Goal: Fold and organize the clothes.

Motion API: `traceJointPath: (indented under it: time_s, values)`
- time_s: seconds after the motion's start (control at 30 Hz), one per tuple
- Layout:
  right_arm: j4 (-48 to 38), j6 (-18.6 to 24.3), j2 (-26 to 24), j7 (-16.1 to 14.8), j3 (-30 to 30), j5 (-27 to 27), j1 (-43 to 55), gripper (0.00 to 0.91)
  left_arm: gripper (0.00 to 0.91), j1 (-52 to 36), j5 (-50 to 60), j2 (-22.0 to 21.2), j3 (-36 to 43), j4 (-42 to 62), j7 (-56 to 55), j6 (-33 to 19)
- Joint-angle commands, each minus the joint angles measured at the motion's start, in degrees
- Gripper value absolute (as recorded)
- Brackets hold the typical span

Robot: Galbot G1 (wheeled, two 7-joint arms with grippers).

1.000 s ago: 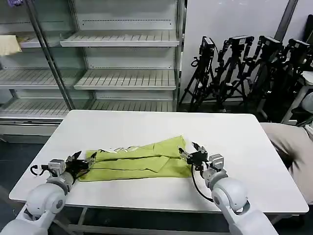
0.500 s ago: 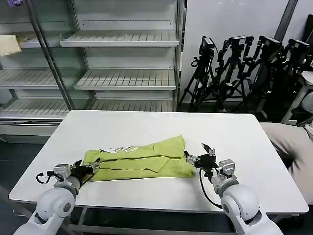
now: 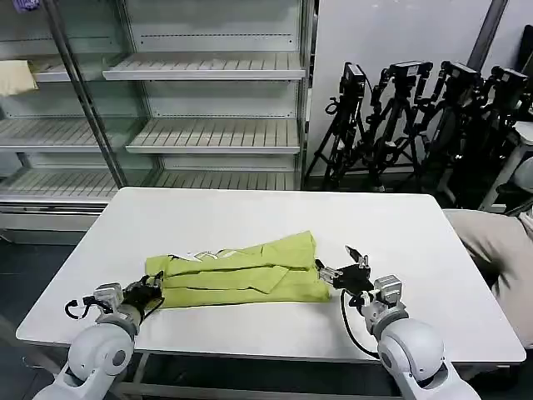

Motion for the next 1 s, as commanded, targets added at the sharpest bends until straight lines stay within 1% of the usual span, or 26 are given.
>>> traceJointPath:
  time_s: [0.03, 0.13, 0.3, 0.4, 0.47, 0.57, 0.63, 0.7, 0.77, 0.87, 1.0]
  values:
    - [-0.3, 0.4, -0.1, -0.2, 0.5, -0.7, -0.4, 0.907, 0.01, -1.0, 4.9, 0.4, 0.6, 1.1, 1.1, 0.1]
    - [-0.2, 0.4, -0.3, -0.3, 0.9, -0.6, -0.5, 0.907, 0.01, -2.0, 5.6, 1.8, -0.4, 0.7, 2.3, 0.2]
    - [-0.5, 0.4, -1.1, -0.5, 1.6, -0.3, -0.5, 0.907, 0.01, -2.7, 6.1, 6.6, -3.6, 0.8, 5.6, 0.2]
    - [-0.2, 0.4, -1.2, -0.7, 2.0, -0.2, -0.5, 0.907, 0.01, -2.0, 7.3, 9.7, -7.2, 1.7, 8.4, 0.2]
    - [-0.1, 0.6, -1.4, -1.0, 2.5, -0.2, -0.7, 0.907, 0.01, -0.5, 10.0, 13.0, -10.5, 3.1, 11.3, 0.2]
    - [0.1, 0.8, -1.4, -1.2, 3.1, -0.2, -1.2, 0.907, 0.01, 1.9, 11.1, 17.6, -16.2, 4.6, 15.2, 0.2]
    - [0.2, 1.0, -1.3, -1.4, 3.1, -0.2, -1.3, 0.907, 0.01, 2.5, 12.0, 19.6, -18.8, 5.5, 16.5, 0.2]
    - [0.1, 1.1, -0.9, -1.4, 2.8, -0.3, -1.3, 0.907, 0.01, 1.6, 11.0, 19.5, -18.0, 4.9, 14.8, 0.3]
    - [-0.2, 1.3, -0.8, -1.3, 2.3, -0.4, -1.2, 0.907, 0.01, 0.7, 11.0, 18.3, -15.1, 2.2, 14.0, 0.3]
    - [0.0, 1.2, -1.3, -1.3, 2.7, -0.3, -1.2, 0.907, 0.02, -0.7, 11.5, 15.1, -9.8, -2.0, 12.3, 0.3]
    - [1.1, 1.2, -2.7, -1.3, 4.2, -0.2, -1.8, 0.907, 0.01, -3.1, 10.8, 10.8, -3.3, -7.6, 11.1, 0.3]
